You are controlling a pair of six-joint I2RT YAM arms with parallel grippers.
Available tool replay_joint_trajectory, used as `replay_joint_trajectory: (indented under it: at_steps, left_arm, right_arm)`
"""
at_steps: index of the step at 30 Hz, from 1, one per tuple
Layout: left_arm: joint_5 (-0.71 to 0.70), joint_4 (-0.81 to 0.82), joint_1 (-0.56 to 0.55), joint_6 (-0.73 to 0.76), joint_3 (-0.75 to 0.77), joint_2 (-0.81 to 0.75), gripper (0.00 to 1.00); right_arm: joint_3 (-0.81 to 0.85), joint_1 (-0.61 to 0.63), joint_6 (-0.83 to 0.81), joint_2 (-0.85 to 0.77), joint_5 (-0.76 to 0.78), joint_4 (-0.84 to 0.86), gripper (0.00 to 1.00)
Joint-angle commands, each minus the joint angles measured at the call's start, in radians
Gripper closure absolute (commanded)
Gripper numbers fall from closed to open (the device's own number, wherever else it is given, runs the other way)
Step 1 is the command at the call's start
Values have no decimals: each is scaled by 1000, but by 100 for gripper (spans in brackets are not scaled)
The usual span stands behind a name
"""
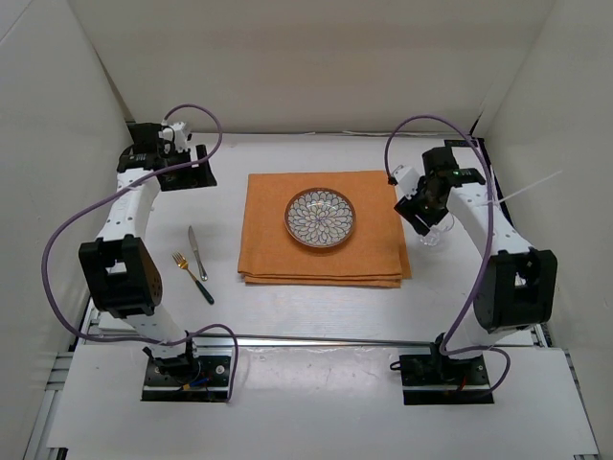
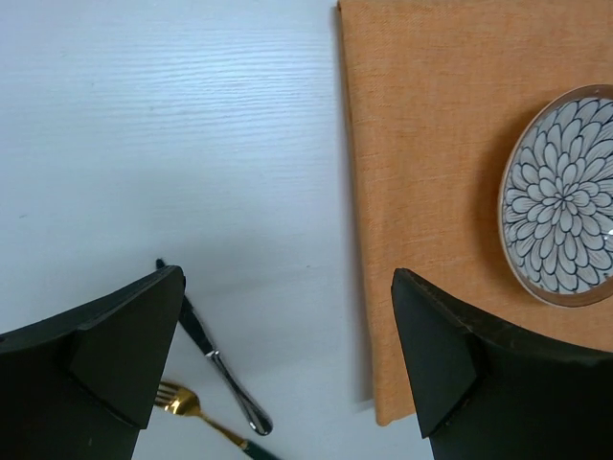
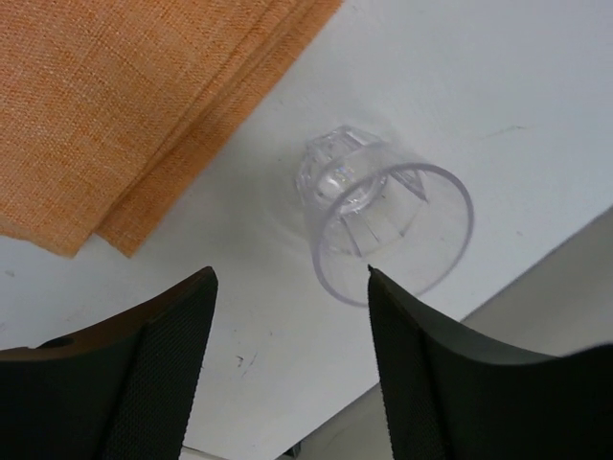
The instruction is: Set the dinner table for one person
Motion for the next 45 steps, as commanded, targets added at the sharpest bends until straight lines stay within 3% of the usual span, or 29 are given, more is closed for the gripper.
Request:
replay_joint_trajectory:
  at_steps: [1,11,12,13,15,16,18,26,37,45]
  left_arm:
    - [-54,-54,16,53,-8,-73,0]
    - [-116,-73,36,64,-84,-167,0]
    - [-116,-73,36,64,-97,-176,0]
    - [-125,-73,36,64,-97,-176,0]
    - [-125,-82,36,64,-121,-185,0]
    - [-136,-82,36,64,-121,-185,0]
    - [-136,-82,47,64,-132,-196,0]
    - [-145,-82,56,64,-163,-225,0]
    - [-192,-91,65,84,-262,-288,0]
    - [-202,-100,74,93,-292,-319,0]
  right_arm:
    - [-23,-1,-20,54,-58,46,33]
    - [-44,-31,-10,137,-80,118,36]
    - [-44,-31,-10,149,-80,118,44]
    - [-44,-40,-10,160,-80,118,65]
    - [-35,-40,0,160,-80,127,74]
    - [-35,-40,0,160,-80,127,89]
    - [-9,-40,0,169,-68,138,100]
    - [232,-11,19,220,-80,63,100]
    - [633,102,19,507,-123,-20,100]
    - [678,162,0,610,-132,3,100]
